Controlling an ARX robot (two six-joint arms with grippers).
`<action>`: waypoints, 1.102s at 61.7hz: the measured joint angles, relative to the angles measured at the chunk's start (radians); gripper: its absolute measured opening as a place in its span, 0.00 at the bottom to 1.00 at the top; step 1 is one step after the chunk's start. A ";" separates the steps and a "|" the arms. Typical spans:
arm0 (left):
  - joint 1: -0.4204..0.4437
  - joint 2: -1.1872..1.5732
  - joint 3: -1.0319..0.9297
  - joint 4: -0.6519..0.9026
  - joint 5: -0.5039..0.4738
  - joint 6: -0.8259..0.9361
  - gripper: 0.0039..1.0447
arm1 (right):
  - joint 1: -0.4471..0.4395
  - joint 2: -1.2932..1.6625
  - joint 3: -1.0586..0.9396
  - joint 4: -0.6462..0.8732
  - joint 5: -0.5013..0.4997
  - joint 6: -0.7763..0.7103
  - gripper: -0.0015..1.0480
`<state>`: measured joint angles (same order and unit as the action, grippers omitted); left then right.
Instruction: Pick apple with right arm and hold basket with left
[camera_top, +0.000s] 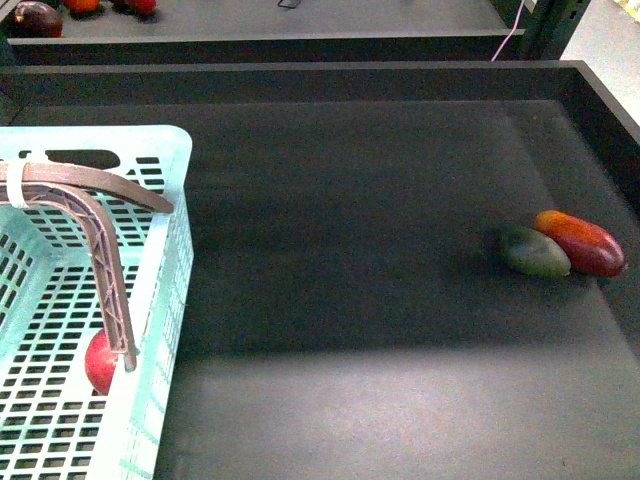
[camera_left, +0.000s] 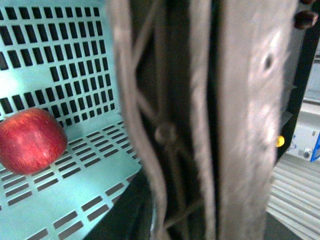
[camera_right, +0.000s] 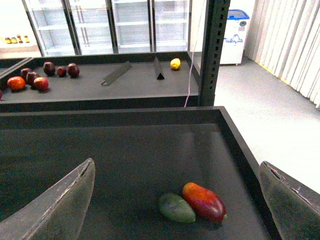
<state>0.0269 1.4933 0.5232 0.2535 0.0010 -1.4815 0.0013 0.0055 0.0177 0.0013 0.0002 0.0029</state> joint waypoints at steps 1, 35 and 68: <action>0.000 -0.005 -0.002 -0.008 0.002 0.002 0.32 | 0.000 0.000 0.000 0.000 0.000 0.000 0.92; -0.055 -0.490 -0.004 -0.398 -0.083 0.003 0.94 | 0.000 0.000 0.000 0.000 0.000 0.000 0.92; -0.126 -0.742 -0.300 0.276 -0.097 1.276 0.38 | 0.000 0.000 0.000 0.000 0.000 0.000 0.92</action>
<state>-0.0994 0.7513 0.2230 0.5297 -0.0963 -0.2050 0.0013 0.0055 0.0177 0.0013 0.0006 0.0029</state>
